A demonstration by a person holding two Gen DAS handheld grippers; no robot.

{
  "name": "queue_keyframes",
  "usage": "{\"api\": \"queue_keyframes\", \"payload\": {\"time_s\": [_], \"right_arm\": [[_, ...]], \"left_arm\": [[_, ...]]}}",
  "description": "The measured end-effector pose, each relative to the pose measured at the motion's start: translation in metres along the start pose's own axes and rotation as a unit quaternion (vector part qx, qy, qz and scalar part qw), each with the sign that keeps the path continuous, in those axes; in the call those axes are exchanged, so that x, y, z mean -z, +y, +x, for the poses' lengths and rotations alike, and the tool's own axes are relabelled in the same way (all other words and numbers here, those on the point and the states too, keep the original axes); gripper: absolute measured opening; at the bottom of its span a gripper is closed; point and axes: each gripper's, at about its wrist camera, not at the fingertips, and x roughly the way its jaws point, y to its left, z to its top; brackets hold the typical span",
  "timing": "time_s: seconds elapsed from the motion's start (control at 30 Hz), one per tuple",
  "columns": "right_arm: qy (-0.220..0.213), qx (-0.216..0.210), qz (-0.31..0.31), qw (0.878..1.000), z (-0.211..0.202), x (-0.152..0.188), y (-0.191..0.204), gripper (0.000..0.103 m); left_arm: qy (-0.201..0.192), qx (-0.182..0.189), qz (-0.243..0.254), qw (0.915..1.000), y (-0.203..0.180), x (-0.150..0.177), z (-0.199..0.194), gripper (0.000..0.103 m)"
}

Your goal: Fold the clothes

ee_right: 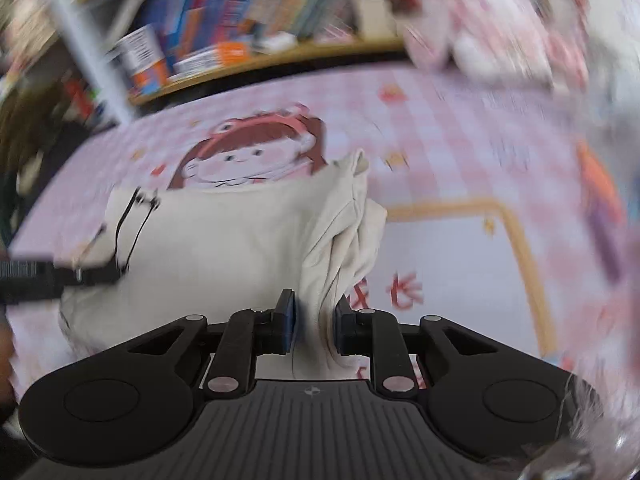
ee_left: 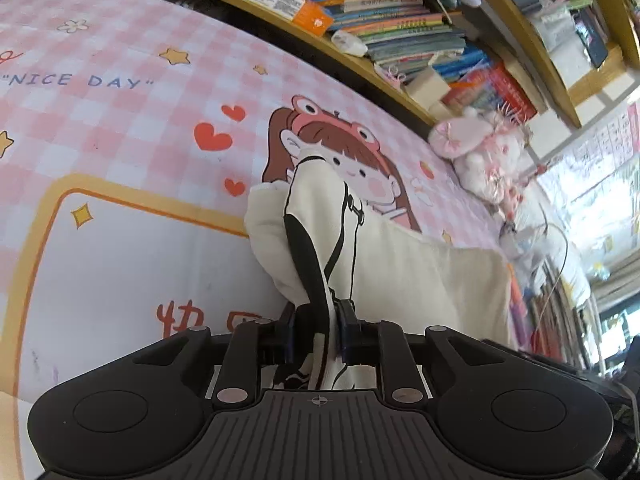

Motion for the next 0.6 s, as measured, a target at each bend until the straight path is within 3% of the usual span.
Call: {"api": "queue_keyframes", "payload": {"time_s": [0.1,0.2,0.3,0.47,0.53,0.6], "right_arm": [[0.023,-0.021,0.071,0.997,0.009,0.001,-0.022,0.023],[0.045,-0.03,0.157,0.986,0.014,0.003,-0.046,0.044],[0.056,-0.05,0.211,0.975,0.017,0.006,-0.06,0.047],[0.062,-0.065,0.22,0.971,0.021,0.002,-0.058,0.046],[0.067,-0.071,0.212,0.972,0.025,0.0,-0.055,0.034],[0.068,-0.075,0.21,0.972,0.027,0.001,-0.054,0.029]], "left_arm": [[0.015,0.01,-0.024,0.9996,0.01,-0.002,0.003,0.027],[0.023,0.015,-0.035,0.999,0.015,-0.003,0.004,0.032],[0.028,0.025,-0.057,0.9977,0.021,-0.003,0.008,0.035],[0.027,0.049,-0.093,0.9941,0.028,-0.004,0.014,0.035],[0.026,0.052,-0.104,0.9929,0.029,-0.005,0.016,0.033],[0.025,0.047,-0.1,0.9936,0.026,-0.004,0.016,0.03]]}}
